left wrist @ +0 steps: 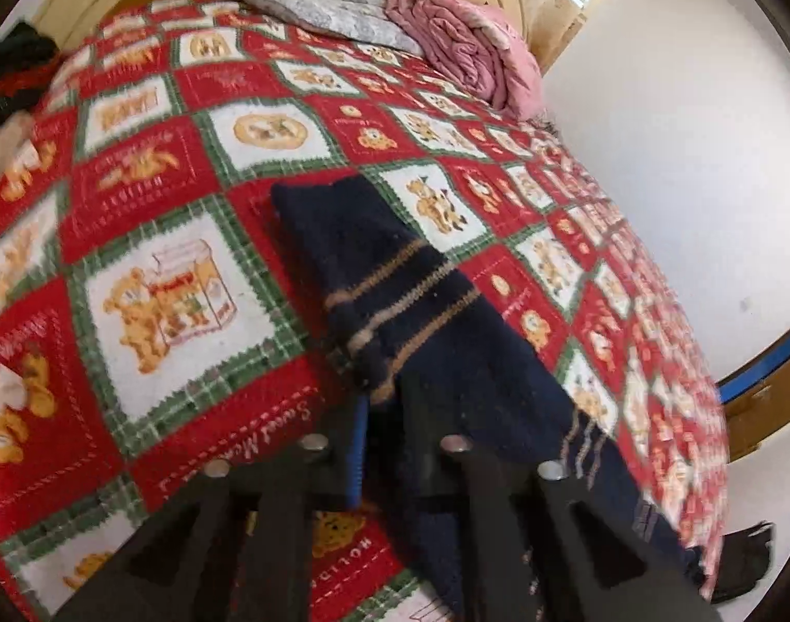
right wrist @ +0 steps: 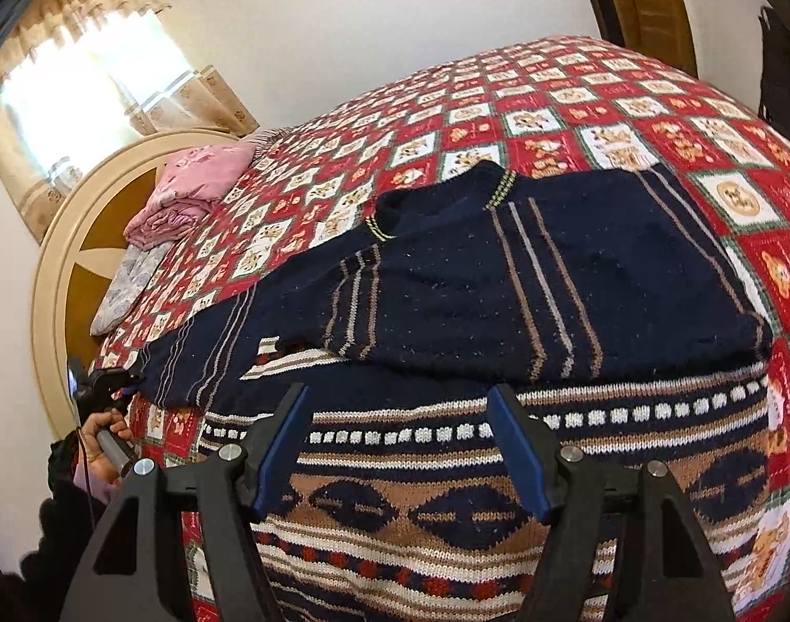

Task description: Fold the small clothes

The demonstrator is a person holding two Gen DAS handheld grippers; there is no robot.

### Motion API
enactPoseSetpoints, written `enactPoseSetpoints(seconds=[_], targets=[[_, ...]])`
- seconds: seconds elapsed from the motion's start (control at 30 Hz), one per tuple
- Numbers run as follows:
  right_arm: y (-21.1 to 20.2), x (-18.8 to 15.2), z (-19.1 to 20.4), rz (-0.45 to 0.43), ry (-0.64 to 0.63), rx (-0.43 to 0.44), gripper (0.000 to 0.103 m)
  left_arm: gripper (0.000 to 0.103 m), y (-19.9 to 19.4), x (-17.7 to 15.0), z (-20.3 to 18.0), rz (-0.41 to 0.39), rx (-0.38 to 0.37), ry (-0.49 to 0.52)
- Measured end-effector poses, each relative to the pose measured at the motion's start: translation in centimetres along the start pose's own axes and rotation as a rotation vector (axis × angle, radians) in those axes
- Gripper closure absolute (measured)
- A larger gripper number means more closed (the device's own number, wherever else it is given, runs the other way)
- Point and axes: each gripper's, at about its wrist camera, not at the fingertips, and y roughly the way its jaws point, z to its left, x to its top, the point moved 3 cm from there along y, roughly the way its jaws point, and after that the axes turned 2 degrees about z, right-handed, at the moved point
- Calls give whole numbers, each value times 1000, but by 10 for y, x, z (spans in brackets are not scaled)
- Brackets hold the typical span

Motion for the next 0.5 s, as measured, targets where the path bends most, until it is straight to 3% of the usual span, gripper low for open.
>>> enactPoseSetpoints(seconds=[0.1, 0.3, 0.37, 0.5], targets=[[-2, -1, -7, -1, 21, -8, 32, 95, -2, 0, 3, -4, -28, -25], [-12, 0, -24, -31, 72, -17, 32, 96, -19, 3, -27, -44, -28, 47], [-14, -1, -30, -35, 98, -19, 32, 96, -31, 0, -48, -67, -42, 99], [-15, -2, -43, -35, 154, -11, 32, 96, -68, -23, -123, -129, -125, 296]])
